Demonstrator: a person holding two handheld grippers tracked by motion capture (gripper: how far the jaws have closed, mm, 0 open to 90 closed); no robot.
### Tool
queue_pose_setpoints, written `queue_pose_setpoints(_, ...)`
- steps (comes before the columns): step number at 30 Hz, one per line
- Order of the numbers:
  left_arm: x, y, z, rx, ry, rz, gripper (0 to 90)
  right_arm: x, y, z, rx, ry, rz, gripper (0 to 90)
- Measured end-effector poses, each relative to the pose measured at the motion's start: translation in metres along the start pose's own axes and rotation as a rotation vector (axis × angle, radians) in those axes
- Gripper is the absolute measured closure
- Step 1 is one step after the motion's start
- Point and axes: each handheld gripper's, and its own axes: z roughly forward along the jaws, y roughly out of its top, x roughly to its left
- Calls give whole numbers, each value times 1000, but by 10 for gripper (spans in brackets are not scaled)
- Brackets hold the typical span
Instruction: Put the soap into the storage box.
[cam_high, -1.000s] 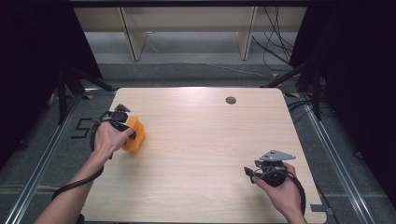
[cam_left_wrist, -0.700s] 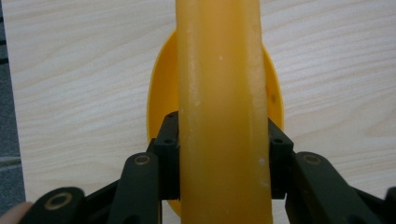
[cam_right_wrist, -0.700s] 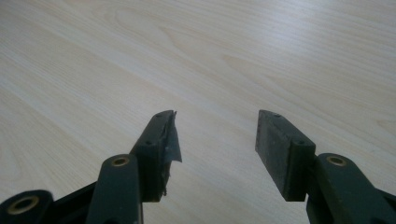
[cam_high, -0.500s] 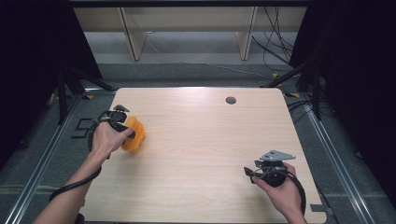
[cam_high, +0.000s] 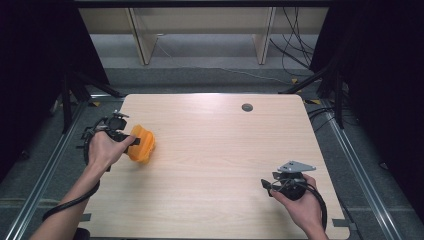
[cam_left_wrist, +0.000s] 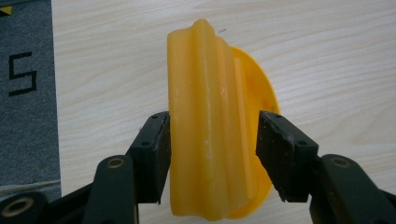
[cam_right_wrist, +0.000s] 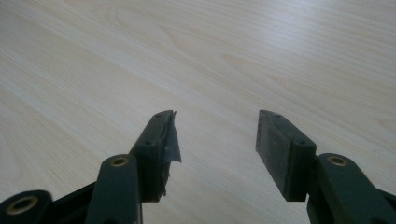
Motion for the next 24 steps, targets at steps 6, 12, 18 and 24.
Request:
queue_pose_setpoints(6, 2, 1, -1, -10, 2, -10, 431, -1, 0, 0, 3, -1, -2, 475)
queue_pose_setpoints(12, 4, 0, -4, -25, 3, -16, 427, 0, 0, 0, 1, 1, -1, 475)
queue_pose_setpoints(18, 5, -2, -17, -64, -9, -13, 422, -1, 0, 0, 2, -1, -4, 474)
queue_pose_setpoints(24, 6, -16, -39, -128, -73, -18, 409, -3, -1, 1, -11, -1, -25, 474)
